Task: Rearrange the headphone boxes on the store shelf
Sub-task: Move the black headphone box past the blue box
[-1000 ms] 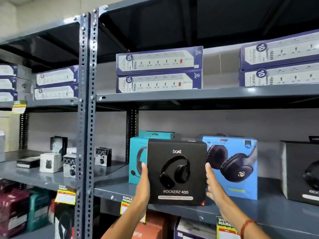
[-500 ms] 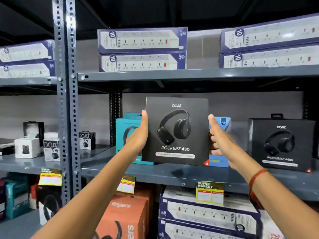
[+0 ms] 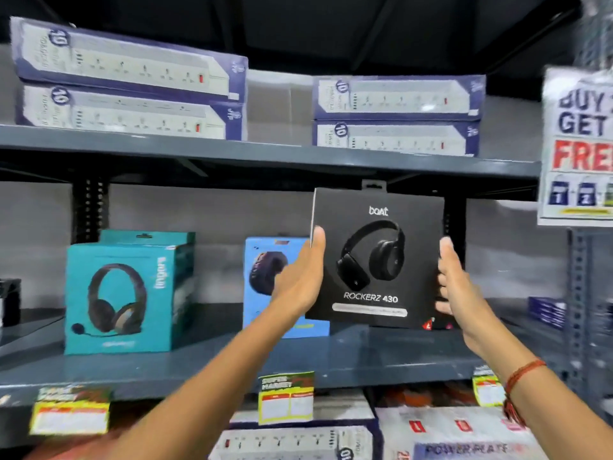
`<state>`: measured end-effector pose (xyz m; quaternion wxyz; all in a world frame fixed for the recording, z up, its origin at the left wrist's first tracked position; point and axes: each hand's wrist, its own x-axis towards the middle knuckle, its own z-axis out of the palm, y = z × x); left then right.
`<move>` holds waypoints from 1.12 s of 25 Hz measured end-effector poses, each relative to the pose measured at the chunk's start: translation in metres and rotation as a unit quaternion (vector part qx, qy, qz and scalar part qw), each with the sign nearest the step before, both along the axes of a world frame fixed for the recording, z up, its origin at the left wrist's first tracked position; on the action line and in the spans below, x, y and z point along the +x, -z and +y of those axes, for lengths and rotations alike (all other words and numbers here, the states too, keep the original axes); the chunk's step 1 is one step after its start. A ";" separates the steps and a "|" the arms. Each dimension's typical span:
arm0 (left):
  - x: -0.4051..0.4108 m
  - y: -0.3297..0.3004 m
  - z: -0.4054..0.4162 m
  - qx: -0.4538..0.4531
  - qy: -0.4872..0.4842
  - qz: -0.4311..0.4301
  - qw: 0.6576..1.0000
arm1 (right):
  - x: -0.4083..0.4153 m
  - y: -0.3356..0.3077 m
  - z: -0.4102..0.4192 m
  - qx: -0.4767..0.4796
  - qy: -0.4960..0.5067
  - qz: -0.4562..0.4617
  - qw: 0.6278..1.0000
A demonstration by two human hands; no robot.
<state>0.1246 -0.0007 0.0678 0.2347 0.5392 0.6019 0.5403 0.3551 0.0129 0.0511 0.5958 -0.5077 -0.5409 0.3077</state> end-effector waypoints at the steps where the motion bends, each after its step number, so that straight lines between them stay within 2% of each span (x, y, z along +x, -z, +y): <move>1: 0.017 0.007 0.014 -0.009 0.020 0.000 1.000 | 0.017 0.005 0.005 0.000 0.013 -0.008 1.000; 6: 0.082 0.050 0.077 -0.052 0.119 -0.026 0.991 | 0.081 0.036 0.042 -0.022 0.042 -0.018 0.999; 9: 0.100 0.067 0.101 -0.080 0.147 -0.042 0.985 | 0.099 0.053 0.064 -0.027 0.045 -0.017 0.999; 15: 0.114 0.081 0.139 -0.064 0.165 -0.069 0.982 | 0.116 0.068 0.106 -0.040 0.020 -0.017 0.999; 19: 0.117 0.087 0.141 -0.065 0.220 -0.093 0.969 | 0.119 0.075 0.105 -0.032 0.025 0.007 0.999; 21: 0.117 0.088 0.138 -0.061 0.230 -0.099 0.966 | 0.117 0.071 0.103 0.031 0.054 -0.009 0.998; 23: 0.107 0.082 0.130 -0.019 0.195 -0.108 0.975 | 0.101 0.057 0.098 0.141 0.123 -0.058 0.981; 26: 0.075 0.057 0.107 0.129 0.118 -0.082 0.981 | 0.056 0.022 0.085 0.315 0.171 -0.059 0.932; 28: 0.030 0.039 0.088 0.211 0.082 -0.118 0.967 | 0.000 0.008 0.074 0.393 0.125 -0.033 0.910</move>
